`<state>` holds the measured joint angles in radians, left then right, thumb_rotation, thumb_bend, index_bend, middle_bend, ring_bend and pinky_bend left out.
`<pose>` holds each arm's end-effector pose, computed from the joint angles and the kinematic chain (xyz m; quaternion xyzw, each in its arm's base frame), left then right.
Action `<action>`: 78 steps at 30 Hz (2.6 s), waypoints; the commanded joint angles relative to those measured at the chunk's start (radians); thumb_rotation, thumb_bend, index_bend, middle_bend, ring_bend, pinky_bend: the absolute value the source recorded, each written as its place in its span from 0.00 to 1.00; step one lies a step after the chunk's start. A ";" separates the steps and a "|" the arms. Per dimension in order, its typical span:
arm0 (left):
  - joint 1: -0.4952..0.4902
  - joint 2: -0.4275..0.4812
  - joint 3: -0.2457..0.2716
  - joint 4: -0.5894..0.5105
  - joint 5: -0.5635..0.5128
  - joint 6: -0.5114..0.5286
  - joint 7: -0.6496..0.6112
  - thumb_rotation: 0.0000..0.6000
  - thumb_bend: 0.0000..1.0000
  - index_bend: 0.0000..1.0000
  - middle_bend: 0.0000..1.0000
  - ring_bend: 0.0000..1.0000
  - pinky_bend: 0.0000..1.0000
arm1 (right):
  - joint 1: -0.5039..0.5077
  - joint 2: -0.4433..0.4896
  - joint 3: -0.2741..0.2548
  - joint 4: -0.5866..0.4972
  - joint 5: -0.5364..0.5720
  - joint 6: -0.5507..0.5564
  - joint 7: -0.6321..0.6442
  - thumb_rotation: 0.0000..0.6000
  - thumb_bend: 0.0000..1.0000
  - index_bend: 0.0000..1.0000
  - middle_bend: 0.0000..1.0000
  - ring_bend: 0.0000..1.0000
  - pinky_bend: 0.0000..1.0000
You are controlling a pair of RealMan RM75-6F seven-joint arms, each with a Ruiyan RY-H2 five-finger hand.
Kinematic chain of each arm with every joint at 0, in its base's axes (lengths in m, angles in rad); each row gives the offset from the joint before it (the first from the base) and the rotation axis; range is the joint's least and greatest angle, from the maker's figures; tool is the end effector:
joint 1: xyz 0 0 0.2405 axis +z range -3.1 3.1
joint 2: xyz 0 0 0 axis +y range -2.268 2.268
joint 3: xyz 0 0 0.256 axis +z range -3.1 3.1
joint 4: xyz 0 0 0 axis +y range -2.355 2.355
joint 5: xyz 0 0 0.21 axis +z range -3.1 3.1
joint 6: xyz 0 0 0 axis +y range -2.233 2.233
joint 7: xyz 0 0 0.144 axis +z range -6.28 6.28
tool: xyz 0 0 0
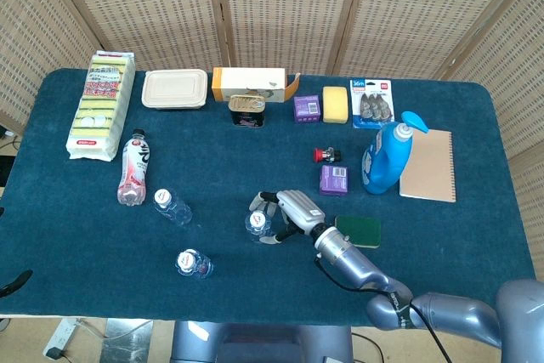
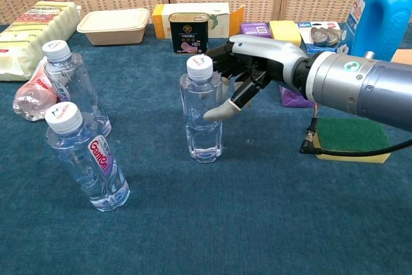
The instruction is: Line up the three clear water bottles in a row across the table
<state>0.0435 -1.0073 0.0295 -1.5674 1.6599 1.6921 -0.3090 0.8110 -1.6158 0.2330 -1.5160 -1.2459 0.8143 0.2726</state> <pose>-0.3170 0.1230 0.2045 -0.5674 -0.4038 -0.4619 0.5492 -0.0809 -0.3281 -0.0483 0.6641 -0.5589 0.4663 0.1705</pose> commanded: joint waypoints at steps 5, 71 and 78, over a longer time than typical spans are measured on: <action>0.001 0.003 0.002 0.001 0.002 0.001 -0.010 1.00 0.15 0.00 0.00 0.00 0.10 | -0.021 0.055 0.000 -0.061 -0.008 0.027 -0.014 1.00 0.24 0.38 0.47 0.51 0.70; 0.003 0.000 0.026 0.029 0.068 0.032 -0.049 1.00 0.15 0.00 0.00 0.00 0.10 | -0.303 0.528 -0.192 -0.197 -0.309 0.309 0.135 1.00 0.14 0.09 0.13 0.16 0.50; -0.043 -0.011 0.032 0.059 0.107 -0.014 -0.077 1.00 0.15 0.00 0.00 0.00 0.10 | -0.396 0.584 -0.226 -0.211 -0.338 0.430 0.026 1.00 0.06 0.07 0.07 0.07 0.32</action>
<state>0.0075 -1.0160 0.0592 -1.5136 1.7611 1.6854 -0.3806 0.4412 -1.0443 0.0194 -1.7240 -1.5731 1.2173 0.3282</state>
